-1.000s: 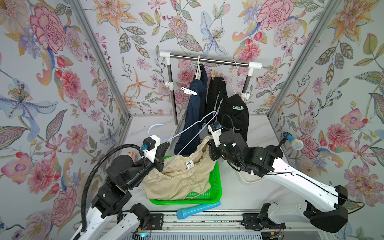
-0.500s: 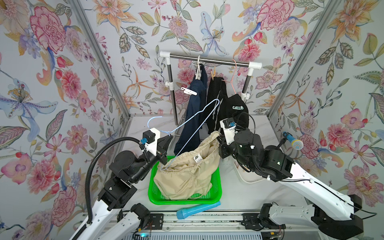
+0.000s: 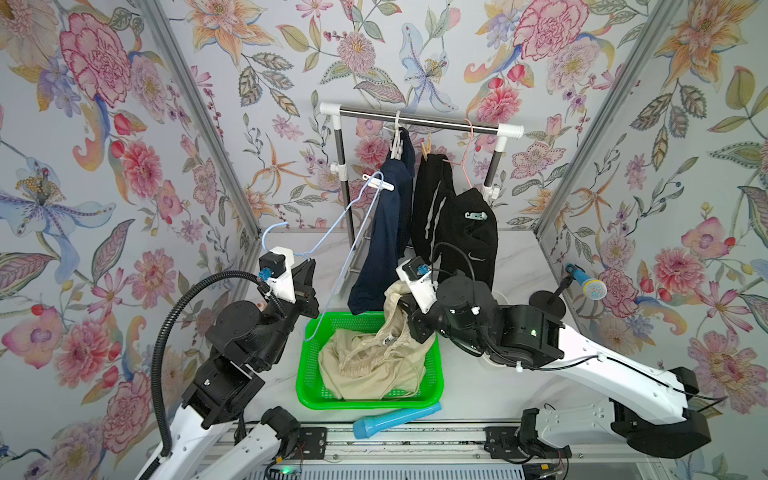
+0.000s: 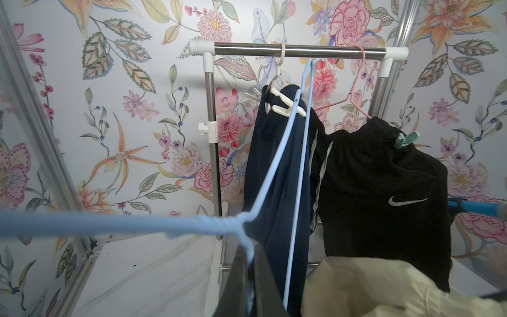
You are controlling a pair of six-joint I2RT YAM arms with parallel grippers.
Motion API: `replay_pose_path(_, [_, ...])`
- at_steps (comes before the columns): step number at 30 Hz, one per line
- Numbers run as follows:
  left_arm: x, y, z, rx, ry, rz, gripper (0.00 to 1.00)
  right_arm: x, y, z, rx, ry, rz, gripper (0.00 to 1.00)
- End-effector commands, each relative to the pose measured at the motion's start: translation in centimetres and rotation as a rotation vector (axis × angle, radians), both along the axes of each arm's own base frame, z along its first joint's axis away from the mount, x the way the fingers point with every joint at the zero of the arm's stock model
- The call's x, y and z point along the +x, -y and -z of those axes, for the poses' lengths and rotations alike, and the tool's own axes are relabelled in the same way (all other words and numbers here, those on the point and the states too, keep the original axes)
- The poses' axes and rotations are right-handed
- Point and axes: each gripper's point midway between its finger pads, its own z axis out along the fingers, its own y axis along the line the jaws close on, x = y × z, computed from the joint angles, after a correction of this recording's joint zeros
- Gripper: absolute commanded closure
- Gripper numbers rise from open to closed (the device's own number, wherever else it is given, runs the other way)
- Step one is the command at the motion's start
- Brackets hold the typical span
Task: Remove the clothespins securing shorts to the hanger
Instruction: Remove the shorts from the hanger.
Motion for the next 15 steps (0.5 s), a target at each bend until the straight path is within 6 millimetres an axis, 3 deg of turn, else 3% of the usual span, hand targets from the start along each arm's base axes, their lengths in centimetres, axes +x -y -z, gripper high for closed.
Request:
replay_pose_path(1, [-0.6,-1.9,-0.9,-0.024,0.007,-0.08,1.0,-3.1,-2.6,-0.4,0.046,-0.083,-0.154,1.0])
replay_pose_path(4, [-0.7,-2.3,-1.0,-0.032,0.013,-0.093,1.0,-3.8,-3.4,1.4,0.027,-0.144,-0.188,1.0])
replay_pose_path(11, [-0.4,-1.6,-0.4,-0.024,0.001,-0.069,1.0,-2.5,-3.4,9.5,-0.049,-0.371,-0.149,1.0])
replay_pose_path(15, [0.2,-0.7,0.3,-0.009,-0.02,-0.046,1.0,-1.8,-4.2,13.2,-0.035,-0.47,-0.155,1.0])
